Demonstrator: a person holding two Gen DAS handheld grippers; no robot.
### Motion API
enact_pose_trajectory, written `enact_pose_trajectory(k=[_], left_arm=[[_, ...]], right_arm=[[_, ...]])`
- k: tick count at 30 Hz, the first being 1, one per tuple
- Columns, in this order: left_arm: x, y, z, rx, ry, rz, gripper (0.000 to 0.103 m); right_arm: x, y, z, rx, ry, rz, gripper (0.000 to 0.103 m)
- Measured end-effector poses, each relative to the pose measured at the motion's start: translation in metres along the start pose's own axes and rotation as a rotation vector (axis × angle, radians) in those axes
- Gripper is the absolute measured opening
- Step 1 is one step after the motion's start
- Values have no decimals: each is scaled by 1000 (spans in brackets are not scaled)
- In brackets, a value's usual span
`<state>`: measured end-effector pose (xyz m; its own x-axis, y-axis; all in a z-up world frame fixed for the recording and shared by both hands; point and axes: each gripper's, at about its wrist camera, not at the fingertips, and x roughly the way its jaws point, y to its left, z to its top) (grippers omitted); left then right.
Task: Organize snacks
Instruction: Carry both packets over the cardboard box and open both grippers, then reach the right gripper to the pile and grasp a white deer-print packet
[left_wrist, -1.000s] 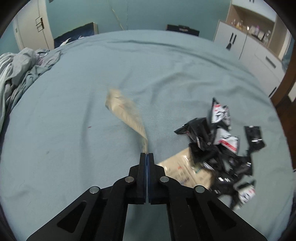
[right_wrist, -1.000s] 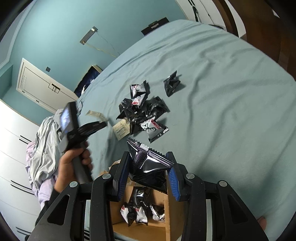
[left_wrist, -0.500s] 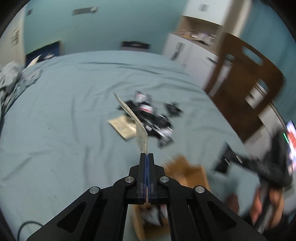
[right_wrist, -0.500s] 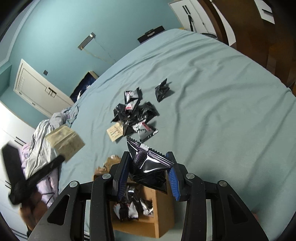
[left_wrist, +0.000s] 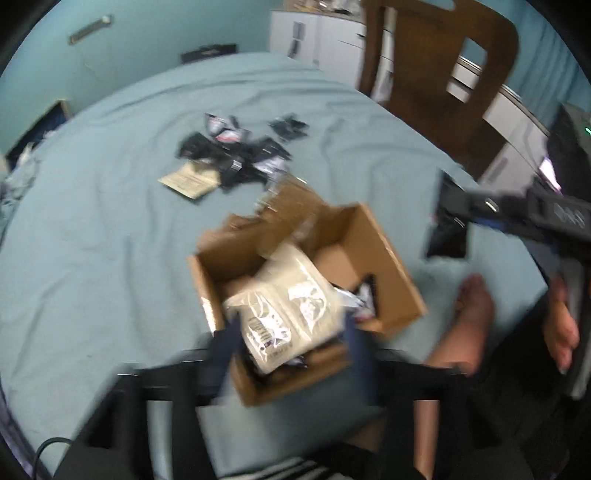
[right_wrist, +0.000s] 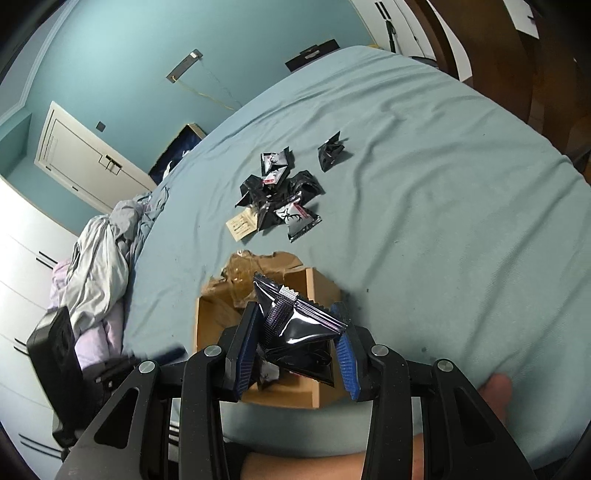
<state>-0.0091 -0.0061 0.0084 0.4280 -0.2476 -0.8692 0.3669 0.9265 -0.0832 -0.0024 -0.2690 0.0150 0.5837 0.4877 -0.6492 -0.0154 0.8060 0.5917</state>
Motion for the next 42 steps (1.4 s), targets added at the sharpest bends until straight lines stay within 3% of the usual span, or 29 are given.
enact_pose_trajectory(k=[3, 9, 13, 20, 22, 24, 32, 37, 42], left_arm=[[-2, 18, 3, -81, -33, 31, 68], [1, 49, 1, -188, -25, 252, 70], [10, 59, 2, -226, 6, 272, 70], [15, 46, 2, -166, 29, 298, 72], [16, 43, 3, -151, 32, 305, 73], [16, 41, 3, -140, 30, 310, 73], [13, 39, 4, -131, 18, 321, 81], [7, 39, 7, -134, -30, 331, 81], [2, 40, 13, -115, -116, 400, 82]], right_arm=[[0, 2, -5, -18, 6, 5, 38], [17, 21, -9, -107, 52, -8, 38], [30, 44, -19, -229, 96, -51, 38], [39, 64, -22, -307, 105, -103, 39], [42, 66, -23, -318, 98, -138, 47], [45, 67, -25, -317, 101, -156, 64], [45, 66, -22, -286, 97, -205, 66], [45, 65, -16, -283, 91, -255, 67], [46, 62, -2, -251, 90, -263, 67]])
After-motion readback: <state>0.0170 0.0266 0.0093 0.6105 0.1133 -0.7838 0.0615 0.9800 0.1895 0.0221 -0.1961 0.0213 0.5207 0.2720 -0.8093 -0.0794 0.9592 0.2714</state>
